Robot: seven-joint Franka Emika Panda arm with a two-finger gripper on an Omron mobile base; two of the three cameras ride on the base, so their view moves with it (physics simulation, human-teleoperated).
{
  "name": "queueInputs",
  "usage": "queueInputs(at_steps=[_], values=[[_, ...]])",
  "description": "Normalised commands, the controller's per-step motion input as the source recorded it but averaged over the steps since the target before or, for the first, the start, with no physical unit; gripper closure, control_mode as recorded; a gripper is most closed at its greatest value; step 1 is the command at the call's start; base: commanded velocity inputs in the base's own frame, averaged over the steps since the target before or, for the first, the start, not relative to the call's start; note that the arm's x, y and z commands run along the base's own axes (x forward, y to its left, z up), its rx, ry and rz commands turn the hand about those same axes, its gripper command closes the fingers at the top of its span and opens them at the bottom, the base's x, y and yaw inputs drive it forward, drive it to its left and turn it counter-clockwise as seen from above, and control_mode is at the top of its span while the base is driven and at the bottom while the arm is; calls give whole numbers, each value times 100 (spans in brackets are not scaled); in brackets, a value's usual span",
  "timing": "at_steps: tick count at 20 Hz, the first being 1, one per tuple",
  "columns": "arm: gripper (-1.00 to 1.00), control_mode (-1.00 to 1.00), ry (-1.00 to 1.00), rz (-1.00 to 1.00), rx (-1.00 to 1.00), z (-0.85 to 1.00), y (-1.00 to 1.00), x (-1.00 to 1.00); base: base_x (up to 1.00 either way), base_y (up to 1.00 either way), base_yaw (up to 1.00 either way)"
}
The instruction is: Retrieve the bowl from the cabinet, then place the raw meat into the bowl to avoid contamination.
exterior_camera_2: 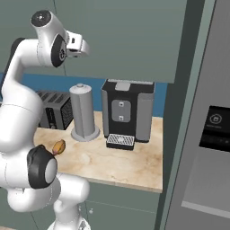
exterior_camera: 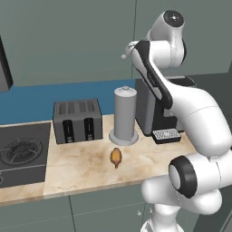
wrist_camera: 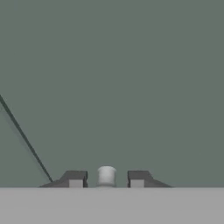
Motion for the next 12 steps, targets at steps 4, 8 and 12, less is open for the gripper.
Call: queueInputs(at_steps=[4, 8, 12], values=[[100, -100, 0, 0, 0, 0, 5, 0, 0, 0, 0], [100, -100, 0, 0, 0, -6, 1, -10, 0, 0, 0], [100, -100, 0, 0, 0, -1, -14, -47, 0, 0, 0]])
